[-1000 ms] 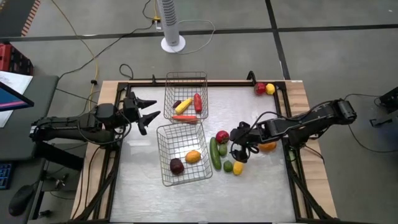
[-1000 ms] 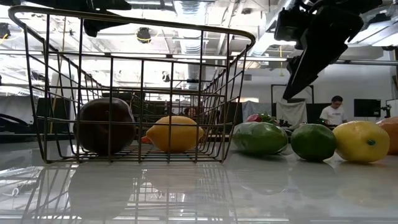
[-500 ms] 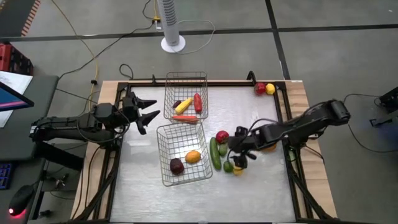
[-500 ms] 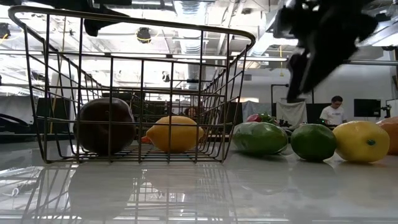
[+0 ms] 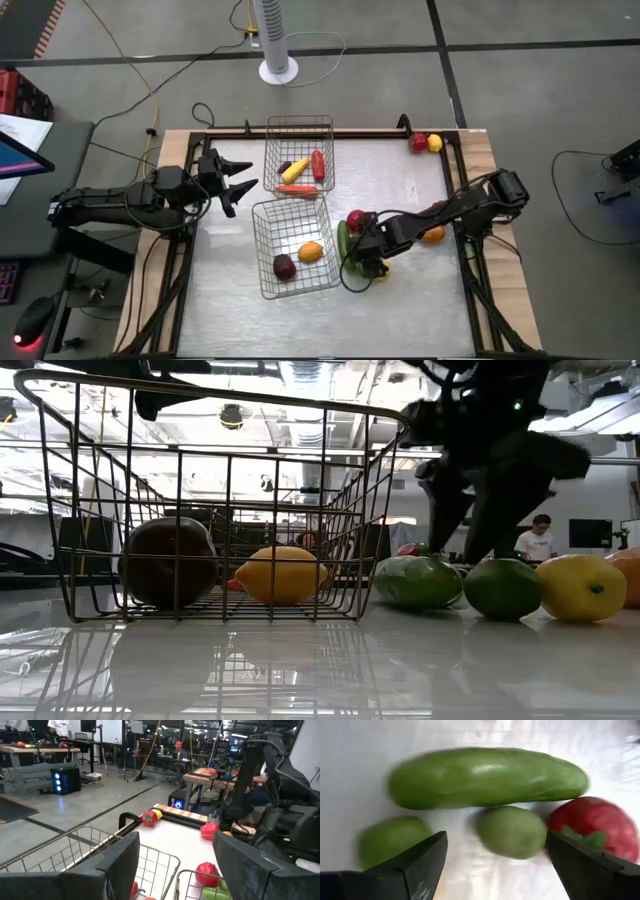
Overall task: Sort produce into baskets
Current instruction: Put the top green lime into the bottom basket
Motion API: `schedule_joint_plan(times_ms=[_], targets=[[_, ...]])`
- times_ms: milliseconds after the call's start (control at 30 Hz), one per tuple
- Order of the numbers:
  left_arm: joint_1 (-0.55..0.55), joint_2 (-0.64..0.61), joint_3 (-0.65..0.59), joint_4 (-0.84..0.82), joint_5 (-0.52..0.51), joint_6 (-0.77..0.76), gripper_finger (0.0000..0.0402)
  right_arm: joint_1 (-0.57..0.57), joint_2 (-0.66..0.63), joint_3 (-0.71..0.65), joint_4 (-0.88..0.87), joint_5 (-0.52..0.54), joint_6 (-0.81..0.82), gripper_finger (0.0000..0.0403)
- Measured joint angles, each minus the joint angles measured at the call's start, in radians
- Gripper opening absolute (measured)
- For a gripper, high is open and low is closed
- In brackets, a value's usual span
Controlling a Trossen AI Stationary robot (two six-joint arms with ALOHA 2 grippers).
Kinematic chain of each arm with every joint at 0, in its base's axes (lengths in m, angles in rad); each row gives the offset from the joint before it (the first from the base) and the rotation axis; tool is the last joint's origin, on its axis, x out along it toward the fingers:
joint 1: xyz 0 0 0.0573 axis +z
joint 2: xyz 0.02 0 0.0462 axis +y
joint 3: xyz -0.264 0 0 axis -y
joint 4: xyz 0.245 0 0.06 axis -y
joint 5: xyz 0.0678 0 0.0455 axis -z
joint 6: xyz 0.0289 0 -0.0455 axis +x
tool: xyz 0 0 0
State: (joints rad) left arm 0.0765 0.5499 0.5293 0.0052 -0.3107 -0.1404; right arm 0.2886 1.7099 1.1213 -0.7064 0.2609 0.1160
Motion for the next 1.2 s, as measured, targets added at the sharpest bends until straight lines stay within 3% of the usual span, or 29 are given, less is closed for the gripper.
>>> schedule_joint_plan(times_ms=[233,433,567,867,1000,1200], targets=[[0.0,0.0,0.0,-0.001,0.014,0.001,0.0239,-0.036,0.011,-0.015,0.042,0.03,-0.046,0.0365],[0.0,0.0,0.0,-0.001,0.015,0.001,0.0239,-0.064,0.012,-0.086,0.126,-0.032,-0.057,0.0365],[0.0,0.0,0.0,0.0,0.015,0.001,0.0239,-0.062,0.013,-0.129,0.202,-0.012,-0.064,0.036],[0.0,0.0,0.0,0.0,0.014,0.001,0.0239,-0.076,0.013,-0.134,0.211,0.006,-0.065,0.0296],[0.0,0.0,0.0,0.0,0.014,0.001,0.0239,-0.076,0.012,-0.133,0.208,0.006,-0.065,0.0285],[0.0,0.0,0.0,0.0,0.012,0.009,0.0239,-0.072,-0.006,-0.034,0.016,0.054,-0.065,0.0284]])
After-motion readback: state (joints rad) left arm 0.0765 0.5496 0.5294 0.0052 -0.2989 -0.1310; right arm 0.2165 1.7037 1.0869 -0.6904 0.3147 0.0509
